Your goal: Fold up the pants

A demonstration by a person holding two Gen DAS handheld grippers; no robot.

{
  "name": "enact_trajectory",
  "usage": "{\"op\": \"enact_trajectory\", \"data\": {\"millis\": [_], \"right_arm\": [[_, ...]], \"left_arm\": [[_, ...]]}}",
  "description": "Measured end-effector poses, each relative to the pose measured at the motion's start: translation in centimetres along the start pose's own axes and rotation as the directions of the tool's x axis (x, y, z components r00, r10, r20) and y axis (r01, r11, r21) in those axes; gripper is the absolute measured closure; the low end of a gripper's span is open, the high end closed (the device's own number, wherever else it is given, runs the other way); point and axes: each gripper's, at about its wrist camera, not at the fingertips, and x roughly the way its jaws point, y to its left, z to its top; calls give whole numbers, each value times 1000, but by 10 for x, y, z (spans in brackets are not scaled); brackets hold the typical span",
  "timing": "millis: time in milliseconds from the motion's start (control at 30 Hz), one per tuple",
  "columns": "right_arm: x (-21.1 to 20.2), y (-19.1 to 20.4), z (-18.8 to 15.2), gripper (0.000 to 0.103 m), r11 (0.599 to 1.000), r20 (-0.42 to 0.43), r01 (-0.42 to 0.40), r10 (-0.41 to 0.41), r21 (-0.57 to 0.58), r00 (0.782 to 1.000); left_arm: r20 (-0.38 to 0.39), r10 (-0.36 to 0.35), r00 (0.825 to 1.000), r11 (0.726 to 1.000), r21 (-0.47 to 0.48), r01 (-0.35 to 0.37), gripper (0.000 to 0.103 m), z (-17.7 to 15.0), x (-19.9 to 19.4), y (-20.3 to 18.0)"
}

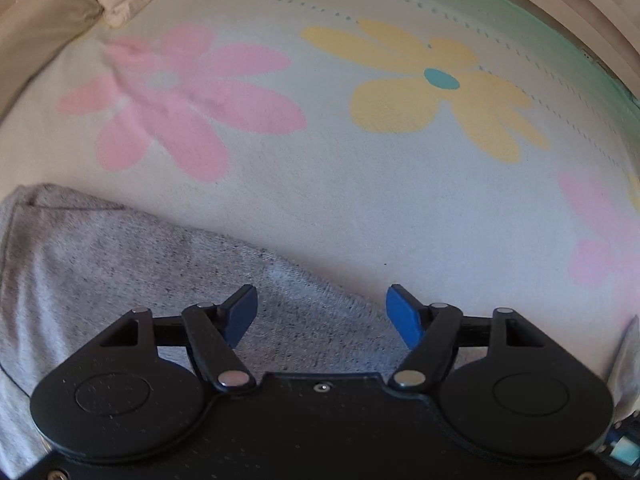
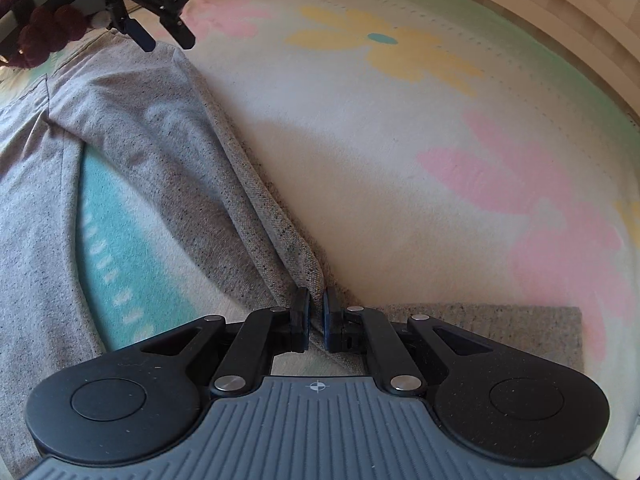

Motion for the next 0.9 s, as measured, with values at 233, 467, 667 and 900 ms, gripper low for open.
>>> {"op": "enact_trajectory", "data": {"millis": [233,467,667,900], "right_arm": [[-3,2,-6,96,1000,7,6,-6,9,1000],[-13,6,-6,96,999,36,42,-44,31,998],[-48,18,-6,96,992,93,99,-106,75,990],[-105,57,-24,96,990,118,114,-123,78,985]], "left_arm": [[-49,79,996,997,20,-78,37,2,33,-8],[3,78,997,997,15,-78,98,-14,21,-6],[115,104,988,990,80,-113,98,-45,-49,-14],[198,86,977,983,140,-115,98,-90,-118,-8]]}}
